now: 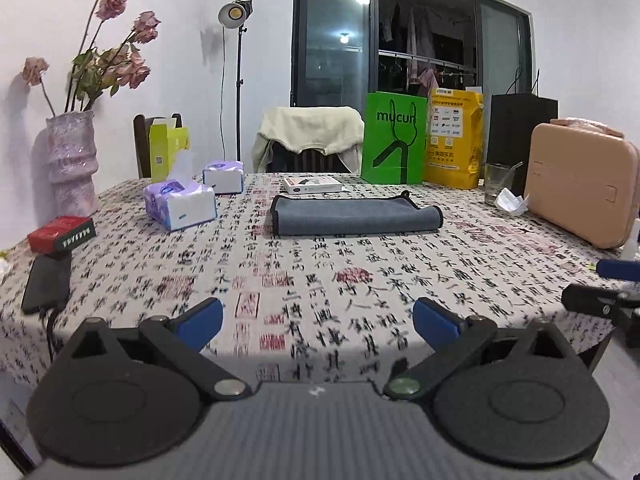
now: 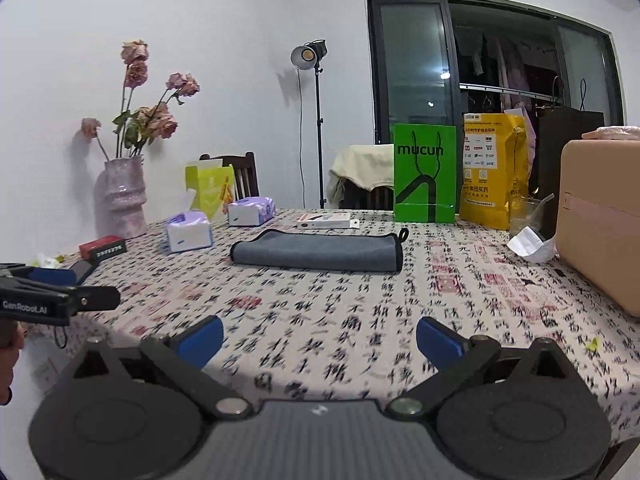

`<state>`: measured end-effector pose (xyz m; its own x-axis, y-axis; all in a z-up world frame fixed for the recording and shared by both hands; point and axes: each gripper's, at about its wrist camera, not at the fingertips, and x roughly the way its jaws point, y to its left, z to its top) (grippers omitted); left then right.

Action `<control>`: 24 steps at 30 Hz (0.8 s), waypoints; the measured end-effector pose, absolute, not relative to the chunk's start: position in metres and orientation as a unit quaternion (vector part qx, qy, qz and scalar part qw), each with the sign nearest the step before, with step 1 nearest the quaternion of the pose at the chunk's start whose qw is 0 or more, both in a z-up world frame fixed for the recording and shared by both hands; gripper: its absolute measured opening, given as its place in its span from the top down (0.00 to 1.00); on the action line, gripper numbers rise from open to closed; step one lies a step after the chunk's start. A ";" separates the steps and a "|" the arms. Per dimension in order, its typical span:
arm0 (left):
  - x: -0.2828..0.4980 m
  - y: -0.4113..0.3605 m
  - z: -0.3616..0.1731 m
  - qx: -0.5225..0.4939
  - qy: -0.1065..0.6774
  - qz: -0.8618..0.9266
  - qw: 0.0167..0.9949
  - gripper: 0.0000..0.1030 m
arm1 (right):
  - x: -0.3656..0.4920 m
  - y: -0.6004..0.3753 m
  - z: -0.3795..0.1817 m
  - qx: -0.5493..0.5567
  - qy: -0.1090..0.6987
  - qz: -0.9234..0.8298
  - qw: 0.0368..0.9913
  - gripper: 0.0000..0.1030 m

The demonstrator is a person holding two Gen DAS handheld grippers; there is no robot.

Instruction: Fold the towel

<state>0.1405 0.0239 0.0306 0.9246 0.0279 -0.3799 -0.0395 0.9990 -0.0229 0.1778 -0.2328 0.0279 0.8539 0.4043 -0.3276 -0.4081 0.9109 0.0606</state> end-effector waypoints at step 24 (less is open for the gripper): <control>0.053 0.001 0.003 0.047 0.174 0.014 0.984 0.00 | 0.088 -0.227 0.008 0.007 0.166 0.229 0.959 0.00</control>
